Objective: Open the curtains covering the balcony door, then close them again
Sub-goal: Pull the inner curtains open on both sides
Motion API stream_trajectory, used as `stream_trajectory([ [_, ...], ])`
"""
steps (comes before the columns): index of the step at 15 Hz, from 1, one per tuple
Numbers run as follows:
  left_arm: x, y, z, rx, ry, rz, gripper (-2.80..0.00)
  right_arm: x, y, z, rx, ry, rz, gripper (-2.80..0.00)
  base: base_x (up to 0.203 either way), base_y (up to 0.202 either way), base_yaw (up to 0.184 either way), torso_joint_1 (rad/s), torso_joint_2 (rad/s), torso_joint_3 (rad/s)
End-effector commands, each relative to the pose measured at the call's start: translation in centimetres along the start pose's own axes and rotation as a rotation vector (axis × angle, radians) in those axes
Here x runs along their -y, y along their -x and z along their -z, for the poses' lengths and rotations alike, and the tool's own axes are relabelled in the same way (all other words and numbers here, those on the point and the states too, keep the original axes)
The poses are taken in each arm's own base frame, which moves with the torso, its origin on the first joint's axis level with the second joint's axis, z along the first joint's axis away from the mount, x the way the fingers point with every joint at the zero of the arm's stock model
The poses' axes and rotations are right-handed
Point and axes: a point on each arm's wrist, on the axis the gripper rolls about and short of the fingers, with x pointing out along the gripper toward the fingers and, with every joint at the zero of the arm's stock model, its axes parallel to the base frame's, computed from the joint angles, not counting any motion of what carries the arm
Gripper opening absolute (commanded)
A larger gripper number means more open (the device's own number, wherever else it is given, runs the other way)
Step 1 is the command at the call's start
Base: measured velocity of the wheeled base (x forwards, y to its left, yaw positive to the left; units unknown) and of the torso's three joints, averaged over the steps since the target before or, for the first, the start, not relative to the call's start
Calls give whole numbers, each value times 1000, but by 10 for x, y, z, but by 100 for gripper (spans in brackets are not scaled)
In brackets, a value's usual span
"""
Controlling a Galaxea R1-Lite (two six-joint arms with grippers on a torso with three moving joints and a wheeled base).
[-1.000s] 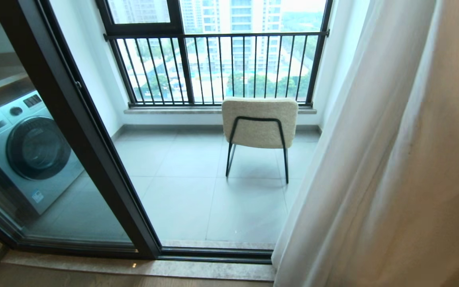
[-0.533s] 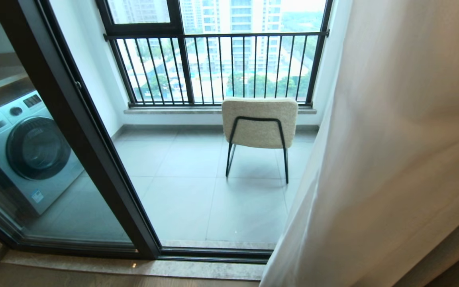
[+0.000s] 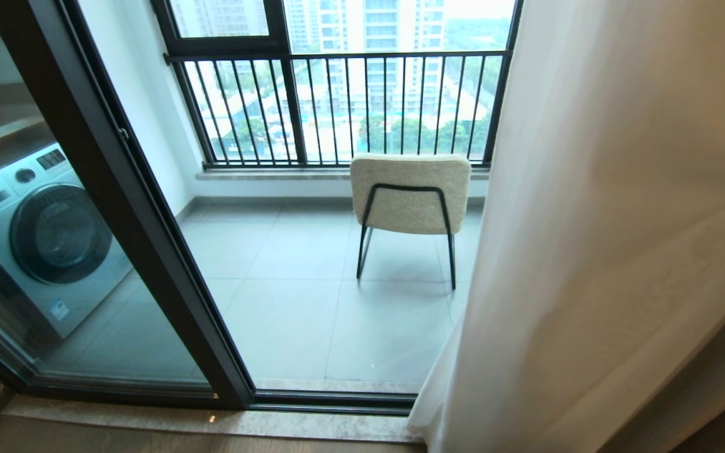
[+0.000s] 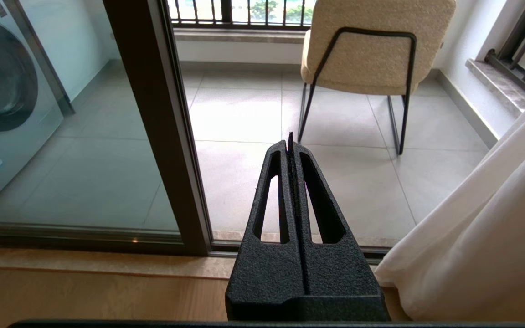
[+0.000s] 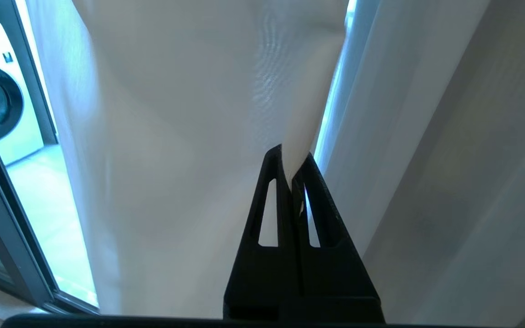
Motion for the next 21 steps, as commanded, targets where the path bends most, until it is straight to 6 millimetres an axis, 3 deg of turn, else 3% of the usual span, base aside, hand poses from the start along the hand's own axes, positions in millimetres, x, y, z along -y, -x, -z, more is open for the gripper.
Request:
stream_trajectory([
  [1, 0, 0, 0, 1, 0, 0, -280, 7, -10, 12, -12, -8, -20, -280, 0, 0, 0, 0, 0, 0],
  [10, 0, 0, 0, 1, 0, 0, -280, 9, -29, 28, 28, 12, -85, -280, 0, 0, 0, 0, 0, 0],
  [11, 0, 0, 0, 1, 0, 0, -280, 9, -29, 28, 27, 10, -85, 0, 0, 0, 0, 0, 0, 0],
  [17, 0, 0, 0, 1, 0, 0, -280, 3, -23, 28, 25, 10, -82, 0, 0, 0, 0, 0, 0, 0],
  [21, 0, 0, 0, 1, 0, 0, -280, -12, -7, 23, 27, 7, -82, 0, 0, 0, 0, 0, 0, 0],
])
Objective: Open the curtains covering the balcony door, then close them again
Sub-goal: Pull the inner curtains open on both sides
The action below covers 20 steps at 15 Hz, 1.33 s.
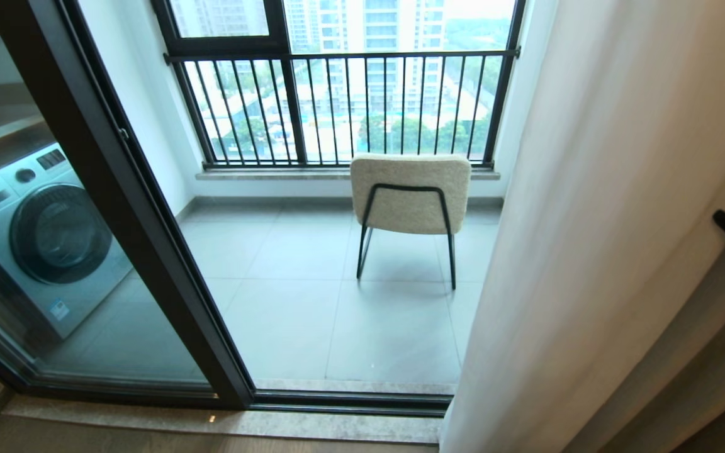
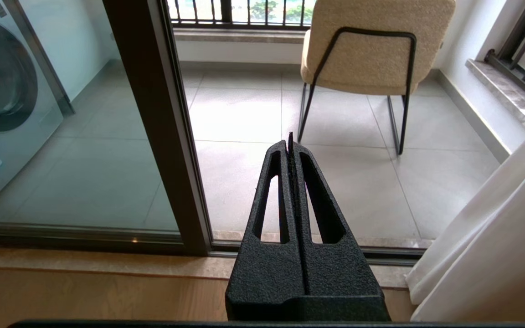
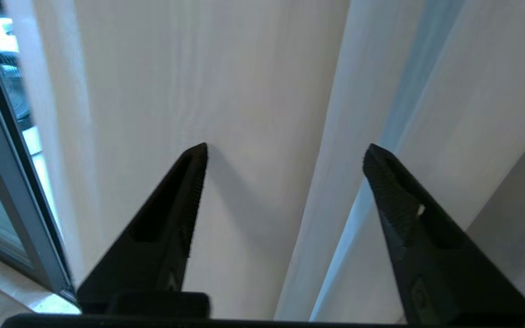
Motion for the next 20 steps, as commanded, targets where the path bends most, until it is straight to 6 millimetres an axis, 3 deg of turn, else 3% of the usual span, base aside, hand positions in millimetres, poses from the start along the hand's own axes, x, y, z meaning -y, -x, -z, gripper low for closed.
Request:
stream_trajectory([
  [1, 0, 0, 0, 1, 1, 1, -280, -14, 12, -9, 24, 23, -7, 0, 0, 0, 0, 0, 0, 0],
  [8, 0, 0, 0, 1, 1, 0, -280, -64, 58, -33, 108, 91, 78, 0, 0, 0, 0, 0, 0, 0],
  [18, 0, 0, 0, 1, 1, 1, -280, -133, 123, -21, 110, 84, 105, 0, 0, 0, 0, 0, 0, 0],
  [19, 0, 0, 0, 1, 1, 0, -280, -138, 128, -19, 98, 71, 100, -280, 0, 0, 0, 0, 0, 0],
  [20, 0, 0, 0, 1, 0, 1, -280, -143, 133, -17, 88, 58, 93, -280, 0, 0, 0, 0, 0, 0],
])
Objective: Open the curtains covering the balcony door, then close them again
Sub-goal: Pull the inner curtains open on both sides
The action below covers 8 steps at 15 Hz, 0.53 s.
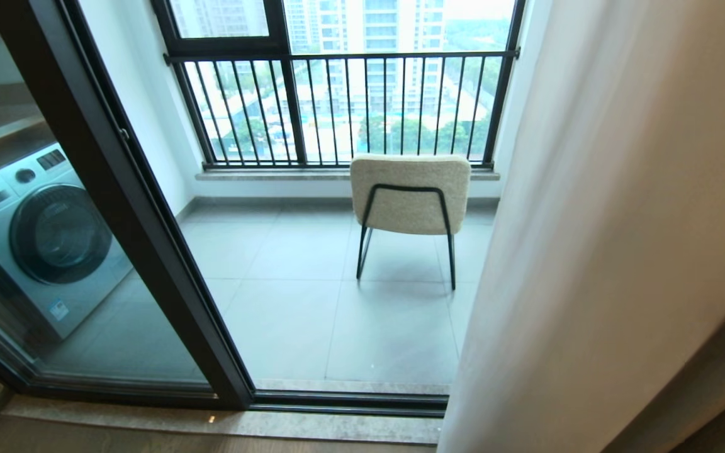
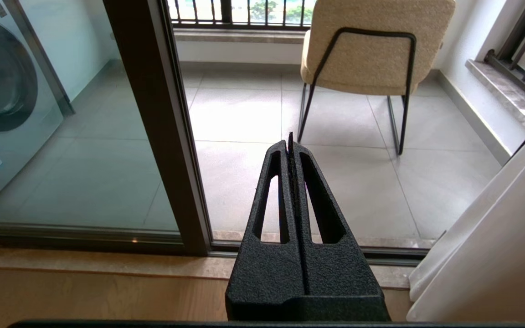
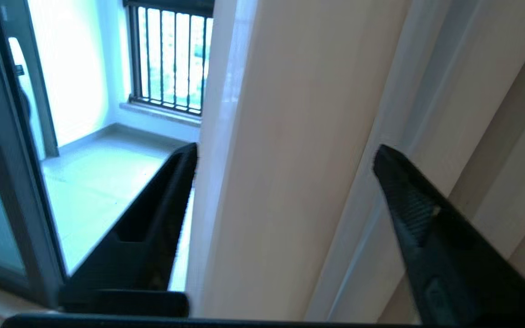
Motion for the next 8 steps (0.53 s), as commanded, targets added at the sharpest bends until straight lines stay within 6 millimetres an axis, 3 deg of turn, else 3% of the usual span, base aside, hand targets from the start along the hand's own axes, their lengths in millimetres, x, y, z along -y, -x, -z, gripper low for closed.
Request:
stream_trajectory([
  [1, 0, 0, 0, 1, 1, 0, -280, -17, 21, -1, 25, 11, -28, -280, 0, 0, 0, 0, 0, 0],
  [6, 0, 0, 0, 1, 1, 0, -280, -20, 29, 6, -16, -2, -1, -280, 0, 0, 0, 0, 0, 0],
  [8, 0, 0, 0, 1, 0, 0, -280, -18, 31, 19, -46, 14, 60, -280, 0, 0, 0, 0, 0, 0],
])
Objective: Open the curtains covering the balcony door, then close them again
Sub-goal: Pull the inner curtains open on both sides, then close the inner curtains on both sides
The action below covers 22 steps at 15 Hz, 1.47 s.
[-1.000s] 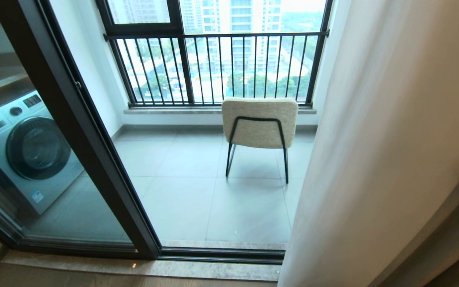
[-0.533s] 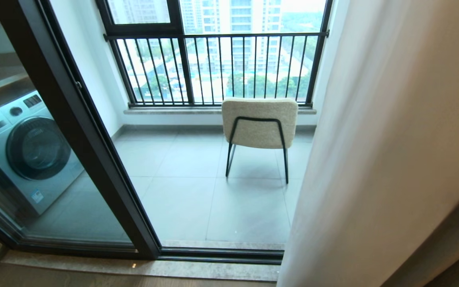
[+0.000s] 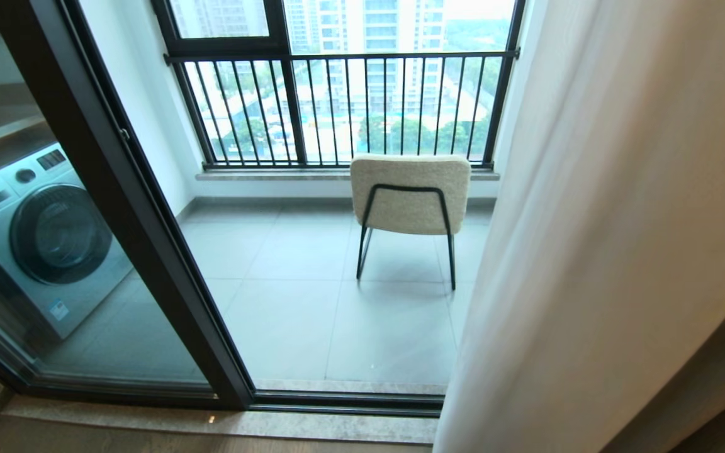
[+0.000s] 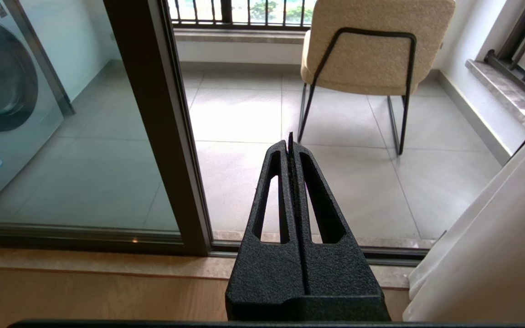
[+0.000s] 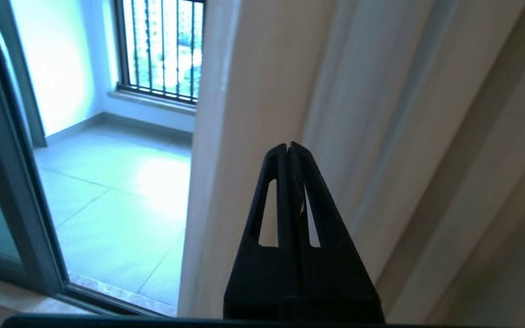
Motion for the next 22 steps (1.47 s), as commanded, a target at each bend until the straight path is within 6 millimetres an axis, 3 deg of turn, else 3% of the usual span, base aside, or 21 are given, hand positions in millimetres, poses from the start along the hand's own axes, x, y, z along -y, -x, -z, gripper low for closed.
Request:
stream_trajectory([
  [1, 0, 0, 0, 1, 0, 0, -280, 1, 3, 10, -14, 34, 57, -280, 0, 0, 0, 0, 0, 0],
  [9, 0, 0, 0, 1, 0, -1, -280, 6, 6, 23, -134, 55, 160, -280, 0, 0, 0, 0, 0, 0],
  [13, 0, 0, 0, 1, 1, -1, -280, 1, 31, 35, -88, 52, 144, -280, 0, 0, 0, 0, 0, 0],
  [15, 0, 0, 0, 1, 0, 0, -280, -2, 40, 50, -170, 51, 174, -280, 0, 0, 0, 0, 0, 0],
  [22, 0, 0, 0, 1, 0, 0, -280, -2, 41, 56, -232, -5, 177, -280, 0, 0, 0, 0, 0, 0],
])
